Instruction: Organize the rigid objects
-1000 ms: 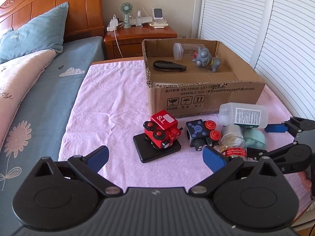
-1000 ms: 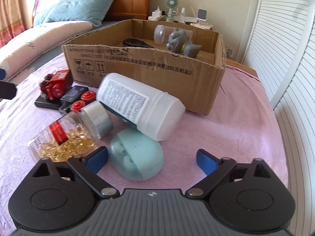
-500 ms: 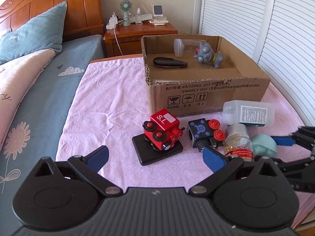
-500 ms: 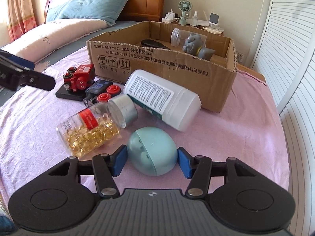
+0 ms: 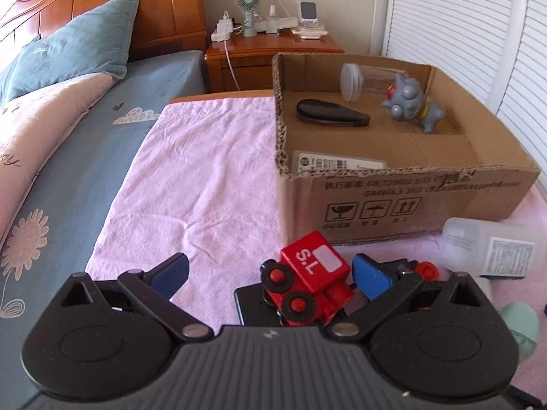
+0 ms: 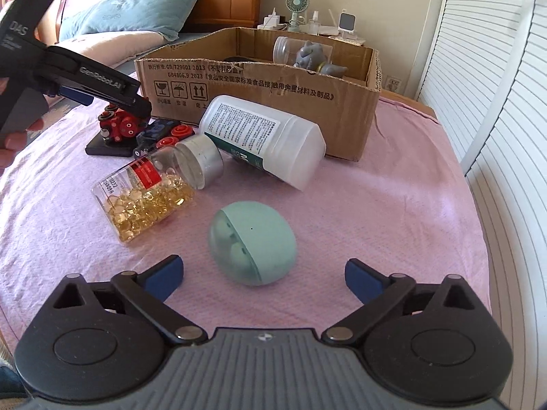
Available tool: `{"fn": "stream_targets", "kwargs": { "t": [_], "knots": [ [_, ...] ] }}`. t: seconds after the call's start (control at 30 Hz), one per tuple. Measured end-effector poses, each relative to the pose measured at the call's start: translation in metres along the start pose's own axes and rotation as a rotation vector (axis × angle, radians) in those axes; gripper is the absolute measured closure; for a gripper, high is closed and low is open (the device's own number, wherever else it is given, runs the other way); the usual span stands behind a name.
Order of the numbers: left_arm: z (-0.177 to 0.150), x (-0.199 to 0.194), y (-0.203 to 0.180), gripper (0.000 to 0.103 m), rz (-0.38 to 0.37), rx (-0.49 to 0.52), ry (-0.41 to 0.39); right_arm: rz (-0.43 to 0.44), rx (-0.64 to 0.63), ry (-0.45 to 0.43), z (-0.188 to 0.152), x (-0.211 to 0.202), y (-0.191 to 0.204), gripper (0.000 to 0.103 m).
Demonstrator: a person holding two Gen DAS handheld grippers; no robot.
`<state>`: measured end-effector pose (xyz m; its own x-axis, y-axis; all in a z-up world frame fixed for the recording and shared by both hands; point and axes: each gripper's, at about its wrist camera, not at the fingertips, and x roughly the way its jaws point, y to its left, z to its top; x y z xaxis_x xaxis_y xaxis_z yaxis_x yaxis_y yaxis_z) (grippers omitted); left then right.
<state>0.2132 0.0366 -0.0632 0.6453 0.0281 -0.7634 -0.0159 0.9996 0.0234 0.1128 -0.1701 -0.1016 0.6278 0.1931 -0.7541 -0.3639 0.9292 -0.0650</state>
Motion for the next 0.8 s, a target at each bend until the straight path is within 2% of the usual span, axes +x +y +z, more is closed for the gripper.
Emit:
{"fn": "stream_targets", "kwargs": {
  "t": [0.13,0.3,0.37,0.43,0.5,0.63,0.8],
  "knots": [
    [-0.006,-0.007,0.007,0.002,-0.008,-0.005,0.005,0.019,0.011,0.001,-0.001,0.001,-0.002,0.000],
    [-0.014,-0.018,0.007,0.002,0.051,0.041,-0.015,0.026,0.003,-0.011,-0.001,0.002,-0.002,0.000],
    [-0.015,-0.020,0.007,0.006,0.047,0.042,-0.021,0.026,0.003,-0.015,-0.001,0.002,-0.002,0.000],
    [-0.015,-0.022,0.005,0.018,0.035,0.046,-0.028,0.026,0.003,-0.019,-0.002,0.002,-0.002,0.000],
    [-0.015,-0.024,0.000,0.024,0.024,0.054,-0.030,0.027,0.002,-0.025,-0.003,0.002,-0.002,0.000],
    [-0.014,-0.028,-0.006,0.024,0.020,0.071,-0.021,0.029,0.000,-0.028,-0.003,0.001,-0.001,0.000],
    [-0.007,-0.052,-0.002,0.024,0.036,0.067,-0.035,0.037,-0.008,-0.041,-0.006,0.001,-0.001,0.000]
  ]
}}
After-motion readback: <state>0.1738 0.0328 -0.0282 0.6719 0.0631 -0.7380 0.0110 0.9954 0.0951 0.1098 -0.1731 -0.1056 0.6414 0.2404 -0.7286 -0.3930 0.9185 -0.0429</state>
